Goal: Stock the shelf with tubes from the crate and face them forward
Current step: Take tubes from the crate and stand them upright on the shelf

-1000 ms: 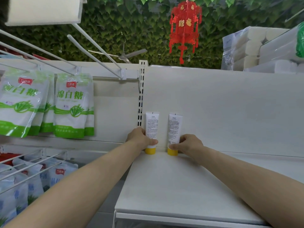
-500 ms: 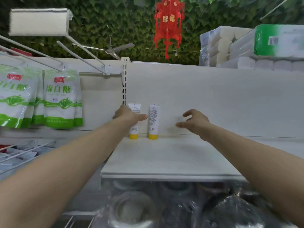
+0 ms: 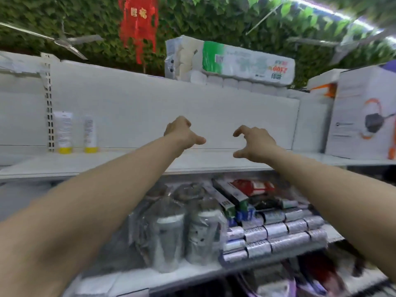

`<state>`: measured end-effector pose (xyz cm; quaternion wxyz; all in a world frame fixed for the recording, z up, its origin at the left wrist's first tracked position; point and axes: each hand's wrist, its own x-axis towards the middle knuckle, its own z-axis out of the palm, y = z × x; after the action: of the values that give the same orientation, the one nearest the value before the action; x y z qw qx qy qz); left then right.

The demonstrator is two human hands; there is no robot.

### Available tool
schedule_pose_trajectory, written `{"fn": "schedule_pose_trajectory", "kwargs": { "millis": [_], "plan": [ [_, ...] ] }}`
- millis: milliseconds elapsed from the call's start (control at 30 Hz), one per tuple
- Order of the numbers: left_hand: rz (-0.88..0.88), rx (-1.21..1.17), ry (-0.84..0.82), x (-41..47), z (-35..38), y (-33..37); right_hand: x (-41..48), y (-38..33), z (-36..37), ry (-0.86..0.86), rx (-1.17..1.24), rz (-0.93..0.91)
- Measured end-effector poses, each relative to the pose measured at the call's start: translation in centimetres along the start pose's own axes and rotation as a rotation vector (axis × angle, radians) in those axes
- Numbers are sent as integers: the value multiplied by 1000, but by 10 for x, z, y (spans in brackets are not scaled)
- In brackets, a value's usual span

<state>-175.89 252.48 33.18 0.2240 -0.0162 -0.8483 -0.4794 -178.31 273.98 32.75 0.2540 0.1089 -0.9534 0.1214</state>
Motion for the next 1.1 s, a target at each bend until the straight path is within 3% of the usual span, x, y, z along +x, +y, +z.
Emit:
{"fn": "schedule_pose_trajectory", "kwargs": {
  "millis": [200,667,1100],
  "plan": [
    [158,81,-168,-54,138,62,-85,139,-54,-11,-291,121],
    [469,289,-546,-118,446,133,-196,394,-57,-183,-391,461],
    [365,338,-763,-59,737,115,-148,654,33,-368,-347,590]
  ]
}}
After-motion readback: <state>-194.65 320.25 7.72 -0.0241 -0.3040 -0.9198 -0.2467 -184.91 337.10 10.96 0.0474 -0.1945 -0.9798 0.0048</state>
